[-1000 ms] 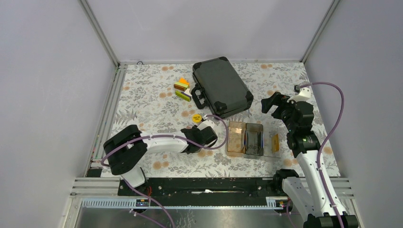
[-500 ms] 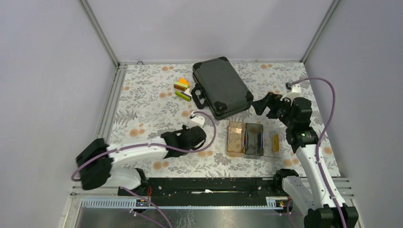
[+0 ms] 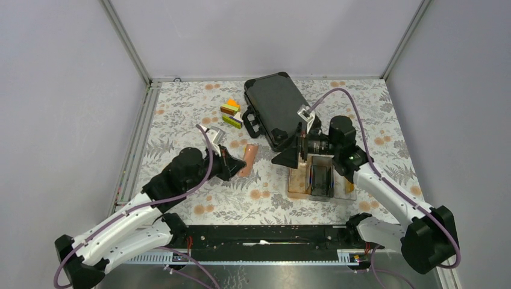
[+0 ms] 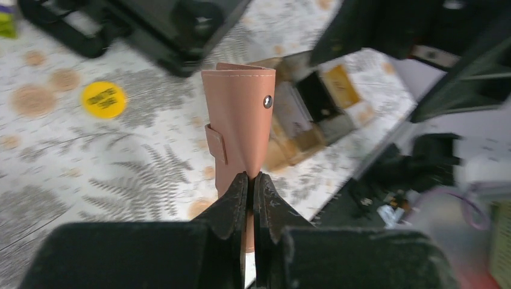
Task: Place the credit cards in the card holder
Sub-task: Pick up the card holder from the center of the board, then open the card holder at the center of the board.
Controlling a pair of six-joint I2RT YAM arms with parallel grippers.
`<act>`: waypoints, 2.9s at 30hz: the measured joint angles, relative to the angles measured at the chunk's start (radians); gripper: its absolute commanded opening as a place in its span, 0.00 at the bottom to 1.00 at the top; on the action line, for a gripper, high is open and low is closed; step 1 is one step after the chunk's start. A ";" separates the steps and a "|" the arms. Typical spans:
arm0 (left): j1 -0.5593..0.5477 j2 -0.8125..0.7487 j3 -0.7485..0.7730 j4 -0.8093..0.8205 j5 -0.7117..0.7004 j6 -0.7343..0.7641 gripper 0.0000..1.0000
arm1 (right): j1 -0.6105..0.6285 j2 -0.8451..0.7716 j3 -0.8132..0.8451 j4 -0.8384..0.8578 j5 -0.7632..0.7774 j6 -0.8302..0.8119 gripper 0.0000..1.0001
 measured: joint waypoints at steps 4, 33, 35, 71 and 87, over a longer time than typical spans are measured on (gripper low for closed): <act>0.031 -0.061 -0.027 0.071 0.191 -0.032 0.00 | 0.052 0.060 0.023 0.130 -0.049 0.053 1.00; 0.067 -0.079 -0.049 0.254 0.547 -0.161 0.85 | 0.117 0.081 0.133 0.227 -0.294 0.146 0.00; 0.067 -0.055 -0.045 0.222 0.541 -0.148 0.83 | 0.117 0.082 0.156 0.185 -0.287 0.122 0.00; 0.301 0.174 0.148 -0.064 0.716 0.013 0.00 | 0.174 0.027 0.255 -0.277 0.098 -0.137 0.69; 0.316 0.234 0.171 -0.162 0.979 0.157 0.00 | 0.216 0.119 0.248 -0.232 -0.098 -0.153 0.47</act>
